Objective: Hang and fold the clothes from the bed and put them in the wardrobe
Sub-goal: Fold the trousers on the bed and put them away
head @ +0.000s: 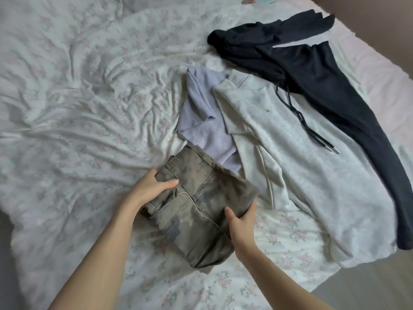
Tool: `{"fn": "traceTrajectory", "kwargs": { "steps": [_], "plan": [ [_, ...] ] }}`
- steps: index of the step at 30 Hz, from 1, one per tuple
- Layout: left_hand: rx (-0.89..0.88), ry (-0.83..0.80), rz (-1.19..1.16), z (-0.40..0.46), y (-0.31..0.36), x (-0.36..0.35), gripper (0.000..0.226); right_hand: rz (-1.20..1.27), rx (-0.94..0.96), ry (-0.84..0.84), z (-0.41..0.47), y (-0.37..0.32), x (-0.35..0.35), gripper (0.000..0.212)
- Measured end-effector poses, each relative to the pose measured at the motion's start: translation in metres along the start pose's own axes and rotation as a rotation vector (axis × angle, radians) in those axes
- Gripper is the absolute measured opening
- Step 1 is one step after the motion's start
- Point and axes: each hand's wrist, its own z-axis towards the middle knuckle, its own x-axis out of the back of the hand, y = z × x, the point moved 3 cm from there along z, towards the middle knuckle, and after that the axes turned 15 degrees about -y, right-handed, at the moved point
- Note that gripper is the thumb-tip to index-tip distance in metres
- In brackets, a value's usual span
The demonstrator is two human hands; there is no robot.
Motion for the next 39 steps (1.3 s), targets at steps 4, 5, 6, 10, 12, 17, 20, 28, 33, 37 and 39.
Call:
{"fn": "traceTrajectory", "kwargs": {
  "steps": [4,5,6,10,12,17,20,28,33,37,39],
  "plan": [
    [-0.007,0.04,-0.378,-0.039,-0.042,-0.031,0.052,-0.202,0.227,-0.126,0.01,-0.048,0.013,0.07],
    [0.016,0.021,-0.489,-0.045,-0.054,-0.043,0.051,-0.266,0.245,-0.171,0.018,-0.054,0.018,0.069],
    [0.033,0.02,-0.574,-0.046,-0.064,-0.055,0.059,-0.36,0.239,-0.213,0.027,-0.056,0.023,0.069],
    [0.088,0.136,-0.626,-0.033,-0.077,-0.09,0.079,-0.703,0.043,-0.366,0.052,-0.033,0.038,0.08],
    [0.037,0.223,-0.649,-0.025,-0.072,-0.097,0.062,-0.719,-0.013,-0.38,0.052,-0.02,0.044,0.085],
    [-0.045,0.284,-0.668,-0.025,-0.064,-0.095,0.028,-0.765,0.089,-0.288,0.039,-0.012,0.039,0.082],
    [-0.122,0.358,-0.592,-0.034,-0.054,-0.09,0.014,-0.797,0.204,-0.228,0.026,-0.025,0.035,0.069],
    [-0.158,0.751,-0.541,-0.16,-0.028,-0.099,0.036,-0.834,0.525,-0.275,-0.052,-0.101,0.022,0.057],
    [-0.276,0.993,-0.615,-0.27,-0.023,-0.104,0.036,-0.812,0.774,-0.375,-0.126,-0.143,0.004,0.052],
    [-0.352,1.177,-0.606,-0.366,-0.027,-0.105,0.026,-0.699,0.913,-0.463,-0.193,-0.167,-0.017,0.054],
    [-0.397,1.26,-0.62,-0.413,-0.035,-0.098,0.03,-0.639,0.984,-0.527,-0.229,-0.18,-0.038,0.052]
  ]
}}
